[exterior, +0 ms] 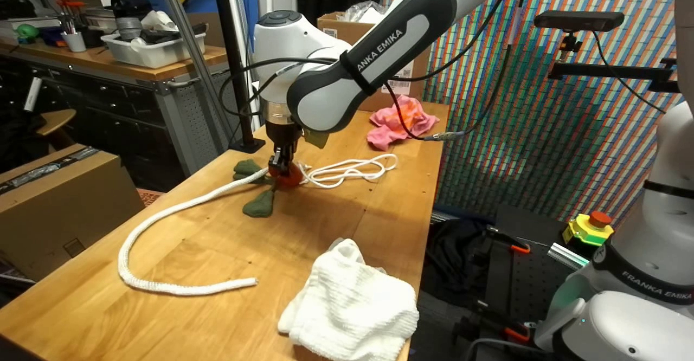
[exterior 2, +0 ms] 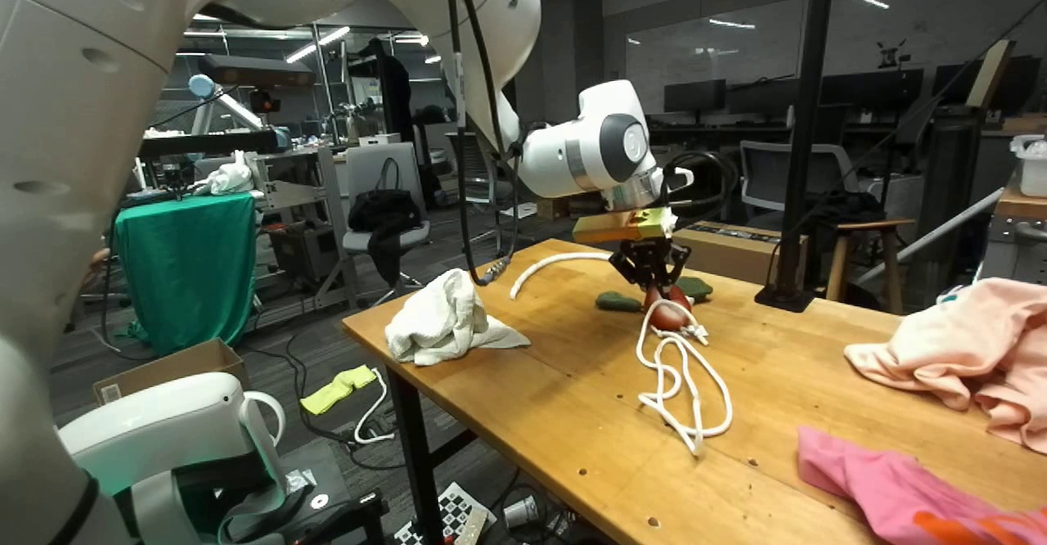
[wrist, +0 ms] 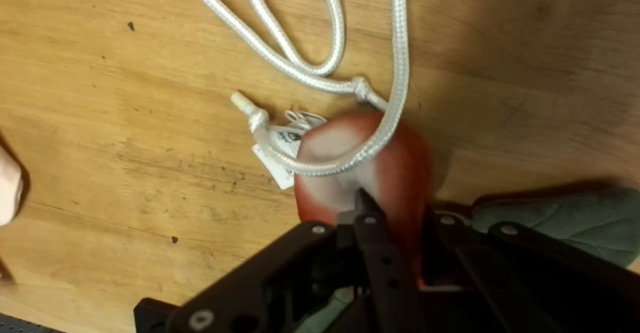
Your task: Move the pink shirt to the right, move the thick white rope to the left, move the peach shirt to the right, move the white towel to the left, move the radish backwards
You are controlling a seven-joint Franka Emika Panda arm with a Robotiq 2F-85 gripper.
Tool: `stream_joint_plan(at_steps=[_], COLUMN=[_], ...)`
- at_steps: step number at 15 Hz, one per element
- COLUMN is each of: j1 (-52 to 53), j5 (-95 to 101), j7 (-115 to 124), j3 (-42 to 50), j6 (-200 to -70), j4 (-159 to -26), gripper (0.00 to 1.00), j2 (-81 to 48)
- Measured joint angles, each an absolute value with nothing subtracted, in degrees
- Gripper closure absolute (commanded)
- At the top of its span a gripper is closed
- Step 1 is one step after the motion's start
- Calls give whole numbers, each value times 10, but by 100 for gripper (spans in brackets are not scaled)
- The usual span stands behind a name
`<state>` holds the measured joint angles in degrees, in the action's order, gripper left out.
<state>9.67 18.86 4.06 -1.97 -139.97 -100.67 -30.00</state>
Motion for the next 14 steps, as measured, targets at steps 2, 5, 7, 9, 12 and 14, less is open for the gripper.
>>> stream_joint_plan(at_steps=[2,5,7,9,12,14], j1=[97,100,104,111,124,132], j5=[174,159,152,150,150,150], j7=[39,37,37,37,37,37], j3=[-26,-39,-48,-54,-60,-64], j6=[-1399,-1398,-1398,-1398,-1398,-1397], j4=[-1007,-1007,-1006,-1006,-1006,-1006], gripper=[92,92,92,92,92,92], j2=[-300,-300,-300,-300,-300,-300])
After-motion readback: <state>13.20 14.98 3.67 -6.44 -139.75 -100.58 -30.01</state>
